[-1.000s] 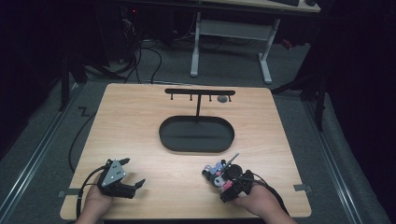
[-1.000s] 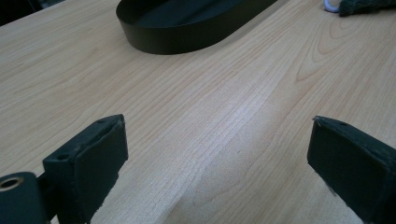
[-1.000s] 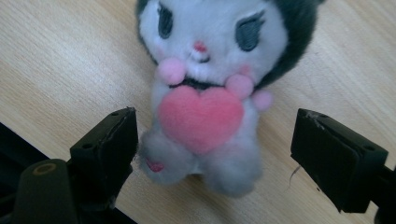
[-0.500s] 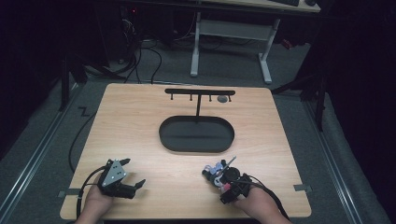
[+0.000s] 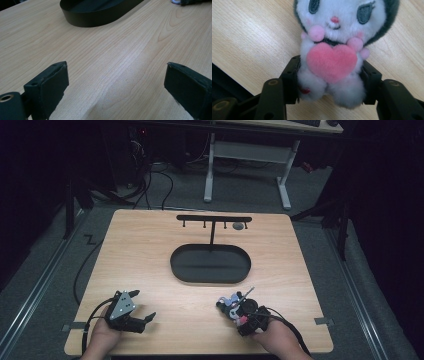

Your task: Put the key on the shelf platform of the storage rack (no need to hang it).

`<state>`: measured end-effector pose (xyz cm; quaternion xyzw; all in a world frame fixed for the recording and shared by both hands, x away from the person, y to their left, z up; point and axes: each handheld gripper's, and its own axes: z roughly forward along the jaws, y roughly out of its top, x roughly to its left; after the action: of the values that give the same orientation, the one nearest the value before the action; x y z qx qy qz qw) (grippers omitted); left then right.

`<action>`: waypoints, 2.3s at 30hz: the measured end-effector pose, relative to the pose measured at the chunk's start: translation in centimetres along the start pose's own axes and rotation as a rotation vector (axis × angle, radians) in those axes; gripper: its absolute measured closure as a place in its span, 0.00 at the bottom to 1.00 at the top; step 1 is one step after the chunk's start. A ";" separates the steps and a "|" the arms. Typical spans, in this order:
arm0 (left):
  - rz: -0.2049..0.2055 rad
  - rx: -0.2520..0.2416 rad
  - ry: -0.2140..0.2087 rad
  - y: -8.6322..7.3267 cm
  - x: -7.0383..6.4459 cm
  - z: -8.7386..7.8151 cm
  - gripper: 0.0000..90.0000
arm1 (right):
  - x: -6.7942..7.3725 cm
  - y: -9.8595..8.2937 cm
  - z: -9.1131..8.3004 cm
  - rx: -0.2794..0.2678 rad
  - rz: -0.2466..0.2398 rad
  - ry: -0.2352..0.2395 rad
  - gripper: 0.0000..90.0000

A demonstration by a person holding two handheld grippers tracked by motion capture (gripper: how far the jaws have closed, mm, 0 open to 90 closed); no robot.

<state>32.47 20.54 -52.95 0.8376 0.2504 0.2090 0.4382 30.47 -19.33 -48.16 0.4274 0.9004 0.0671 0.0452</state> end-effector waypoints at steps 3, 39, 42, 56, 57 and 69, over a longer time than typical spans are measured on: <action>-0.002 0.000 -0.001 0.0 0.0 0.0 0.07 | 0.1 0.1 -0.2 -0.010 -0.012 -0.006 0.53; -0.003 0.005 -0.007 -0.1 0.0 0.0 0.07 | -2.5 3.2 -4.2 -0.096 0.053 -0.032 0.53; -0.003 0.006 -0.007 -0.1 0.0 0.0 0.07 | -2.7 3.4 -4.3 -0.097 0.058 -0.031 0.53; 0.000 -0.002 -0.006 -0.1 0.0 -0.2 0.07 | -4.0 4.6 -4.7 -0.127 0.076 -0.031 0.53; -0.001 -0.001 -0.005 -0.1 0.1 -0.2 0.07 | -4.3 4.9 -4.7 -0.125 0.083 -0.031 0.53; -0.004 -0.007 -0.005 -0.1 0.0 -0.3 0.08 | -5.3 7.4 -5.0 -0.153 0.079 -0.042 0.53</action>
<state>32.31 20.78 -52.87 0.8360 0.2503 0.2069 0.4424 38.71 -19.22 -41.92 0.4593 0.8739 0.1286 0.0938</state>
